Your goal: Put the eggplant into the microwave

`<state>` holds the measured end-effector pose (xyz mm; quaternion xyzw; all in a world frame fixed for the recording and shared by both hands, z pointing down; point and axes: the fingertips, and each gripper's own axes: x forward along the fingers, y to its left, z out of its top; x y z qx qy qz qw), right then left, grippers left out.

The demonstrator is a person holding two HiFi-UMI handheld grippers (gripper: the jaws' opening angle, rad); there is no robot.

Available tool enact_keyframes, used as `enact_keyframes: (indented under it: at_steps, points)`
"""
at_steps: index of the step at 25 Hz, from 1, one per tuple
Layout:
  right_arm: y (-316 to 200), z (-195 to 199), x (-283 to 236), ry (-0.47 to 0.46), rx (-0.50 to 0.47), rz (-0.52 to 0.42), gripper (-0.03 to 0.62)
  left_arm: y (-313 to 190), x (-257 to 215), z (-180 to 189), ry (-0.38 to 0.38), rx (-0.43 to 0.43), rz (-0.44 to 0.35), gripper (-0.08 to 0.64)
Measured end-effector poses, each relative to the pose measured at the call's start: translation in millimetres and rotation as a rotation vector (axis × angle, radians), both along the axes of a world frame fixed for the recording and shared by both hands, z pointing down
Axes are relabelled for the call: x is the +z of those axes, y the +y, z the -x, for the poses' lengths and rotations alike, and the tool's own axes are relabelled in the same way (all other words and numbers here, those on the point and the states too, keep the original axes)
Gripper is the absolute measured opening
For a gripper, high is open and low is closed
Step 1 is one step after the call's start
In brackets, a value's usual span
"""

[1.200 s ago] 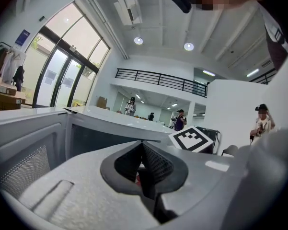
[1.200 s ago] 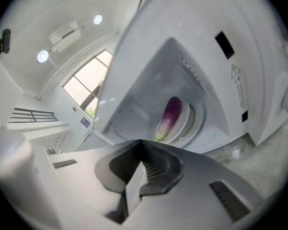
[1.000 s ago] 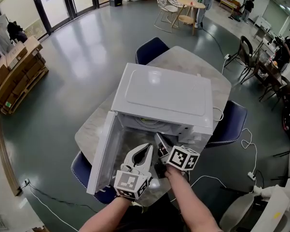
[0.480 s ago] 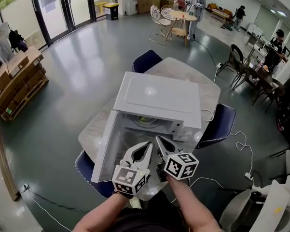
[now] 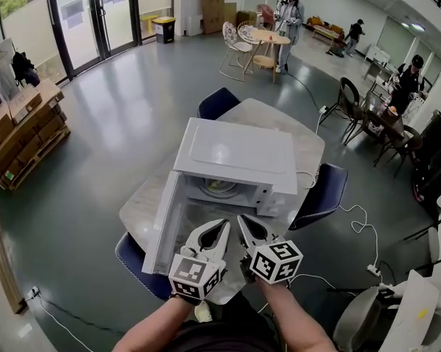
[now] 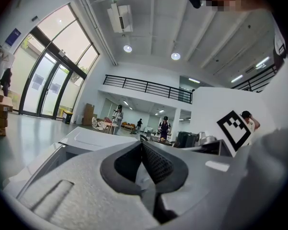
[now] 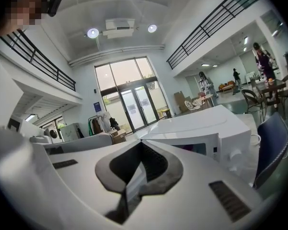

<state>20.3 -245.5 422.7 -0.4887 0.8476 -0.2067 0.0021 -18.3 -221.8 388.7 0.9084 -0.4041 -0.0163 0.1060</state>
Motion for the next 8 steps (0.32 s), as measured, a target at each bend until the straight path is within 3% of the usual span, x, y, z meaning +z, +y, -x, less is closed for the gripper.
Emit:
enact_keyframes:
  at_steps: [8]
  points:
    - [12.9, -1.6, -4.6, 0.031, 0.013, -0.020, 0.002, 11.9, -8.8, -2.5, 0.005, 0.012, -0.024, 0.006]
